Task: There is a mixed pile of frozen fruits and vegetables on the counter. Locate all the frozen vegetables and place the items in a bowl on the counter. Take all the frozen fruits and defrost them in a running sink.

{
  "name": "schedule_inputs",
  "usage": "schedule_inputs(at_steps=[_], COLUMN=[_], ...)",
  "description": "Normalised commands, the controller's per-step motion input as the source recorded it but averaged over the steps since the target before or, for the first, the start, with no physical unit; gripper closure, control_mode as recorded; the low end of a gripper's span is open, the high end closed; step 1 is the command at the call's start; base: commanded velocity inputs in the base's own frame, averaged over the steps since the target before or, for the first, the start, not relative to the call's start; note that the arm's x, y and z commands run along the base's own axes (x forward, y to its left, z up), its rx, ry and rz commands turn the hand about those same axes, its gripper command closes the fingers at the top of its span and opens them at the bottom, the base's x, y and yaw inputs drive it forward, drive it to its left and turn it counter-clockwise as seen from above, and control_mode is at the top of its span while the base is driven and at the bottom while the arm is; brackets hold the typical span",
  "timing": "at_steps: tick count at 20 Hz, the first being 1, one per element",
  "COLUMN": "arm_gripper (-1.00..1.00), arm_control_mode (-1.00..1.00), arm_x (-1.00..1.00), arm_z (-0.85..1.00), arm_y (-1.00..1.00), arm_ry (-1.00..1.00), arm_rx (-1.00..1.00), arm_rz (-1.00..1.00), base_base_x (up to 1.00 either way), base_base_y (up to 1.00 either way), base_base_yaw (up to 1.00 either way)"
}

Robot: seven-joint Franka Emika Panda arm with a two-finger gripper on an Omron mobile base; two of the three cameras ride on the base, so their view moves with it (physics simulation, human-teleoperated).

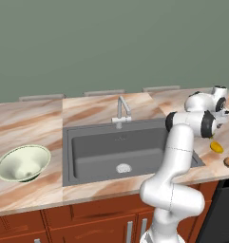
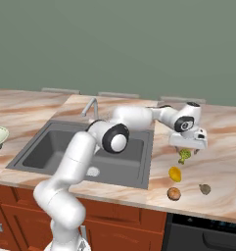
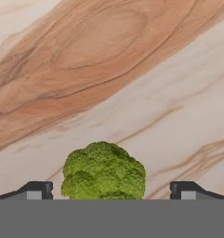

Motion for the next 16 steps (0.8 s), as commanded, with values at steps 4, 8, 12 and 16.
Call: schedule_inputs(at_steps=[4,8,12,16], arm_gripper=[-1.0,1.0,1.0,1.0], arm_control_mode=[-1.0,-1.0,-1.0,-1.0], arm_x=[-0.21,-0.1,0.0,0.01], arm_z=[-0.49,-0.44,-0.15,-0.01], arm_y=[0.0,0.06,0.13,0.28], arm_ry=[0.03,0.04,-0.01,0.0], arm_rx=[0.04,0.03,0.0,0.0], arm_rz=[-0.04,-0.04,-0.04,-0.03], base_base_x=[0.0,0.0,0.0,0.0], base_base_y=[0.0,0.0,0.0,0.0], base_base_yaw=[0.0,0.0,0.0,0.0])
